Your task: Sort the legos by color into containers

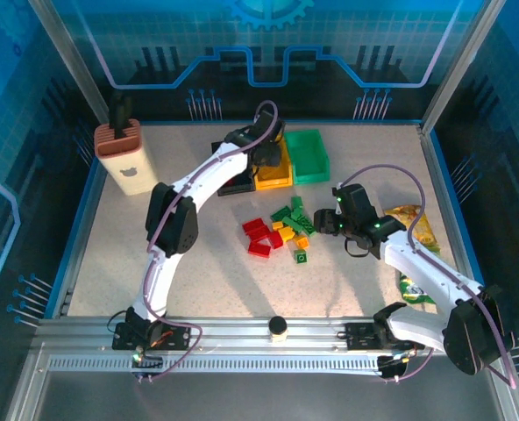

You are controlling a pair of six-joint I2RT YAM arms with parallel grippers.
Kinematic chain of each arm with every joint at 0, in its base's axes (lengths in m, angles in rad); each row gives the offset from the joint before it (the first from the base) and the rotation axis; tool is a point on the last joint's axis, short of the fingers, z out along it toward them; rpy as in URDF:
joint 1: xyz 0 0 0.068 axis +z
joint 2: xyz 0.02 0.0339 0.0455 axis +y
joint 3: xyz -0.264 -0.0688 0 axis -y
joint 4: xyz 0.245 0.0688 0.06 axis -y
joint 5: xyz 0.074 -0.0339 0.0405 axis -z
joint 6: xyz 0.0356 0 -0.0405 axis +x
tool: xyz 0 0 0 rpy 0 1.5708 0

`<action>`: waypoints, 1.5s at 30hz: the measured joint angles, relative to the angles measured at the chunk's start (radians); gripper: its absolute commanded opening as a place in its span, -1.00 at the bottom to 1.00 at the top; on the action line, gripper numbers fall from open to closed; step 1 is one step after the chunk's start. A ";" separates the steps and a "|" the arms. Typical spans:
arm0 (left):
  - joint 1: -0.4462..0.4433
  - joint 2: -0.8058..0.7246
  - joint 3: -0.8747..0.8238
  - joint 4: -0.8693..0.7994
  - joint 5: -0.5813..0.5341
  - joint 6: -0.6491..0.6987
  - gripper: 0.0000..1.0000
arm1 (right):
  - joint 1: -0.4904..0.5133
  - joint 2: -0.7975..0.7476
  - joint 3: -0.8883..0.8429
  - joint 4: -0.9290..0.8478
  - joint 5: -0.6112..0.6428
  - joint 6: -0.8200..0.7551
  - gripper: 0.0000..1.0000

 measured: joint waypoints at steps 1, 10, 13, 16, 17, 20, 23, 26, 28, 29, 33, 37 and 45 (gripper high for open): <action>0.006 0.015 0.031 -0.012 0.001 0.011 0.32 | 0.001 -0.002 0.000 -0.001 -0.003 0.000 0.38; -0.008 -0.155 -0.134 -0.014 0.021 0.016 0.36 | 0.030 -0.012 -0.008 0.011 -0.047 -0.028 0.48; -0.029 -0.305 -0.335 0.037 0.030 0.006 0.32 | 0.073 0.010 -0.005 0.014 -0.066 -0.062 0.41; -0.039 -0.452 -0.519 0.097 0.039 -0.013 0.32 | 0.125 0.069 0.027 0.000 -0.072 -0.094 0.35; -0.039 -0.499 -0.577 0.116 0.042 -0.019 0.31 | 0.141 0.095 0.045 -0.003 -0.071 -0.103 0.33; -0.037 -0.615 -0.723 0.167 0.042 -0.041 0.31 | 0.180 0.173 0.101 -0.009 -0.067 -0.114 0.27; -0.037 -0.696 -0.843 0.197 0.042 -0.057 0.30 | 0.203 0.241 0.145 -0.008 -0.061 -0.114 0.15; -0.037 -0.755 -0.954 0.218 0.041 -0.073 0.28 | 0.219 0.317 0.185 -0.013 -0.051 -0.109 -0.04; -0.037 -0.783 -1.015 0.223 0.041 -0.083 0.28 | 0.225 0.369 0.220 -0.029 -0.043 -0.103 -0.06; -0.037 -0.795 -1.044 0.227 0.041 -0.090 0.28 | 0.227 0.400 0.246 -0.043 -0.035 -0.100 -0.08; -0.037 -0.839 -1.125 0.235 0.040 -0.110 0.27 | 0.230 0.480 0.326 -0.091 -0.006 -0.069 -0.20; -0.037 -0.869 -1.160 0.242 0.034 -0.124 0.26 | 0.246 0.503 0.349 -0.123 0.021 0.023 -0.07; -0.037 -0.877 -1.170 0.267 0.034 -0.127 0.25 | 0.300 0.524 0.347 -0.134 0.053 0.278 0.10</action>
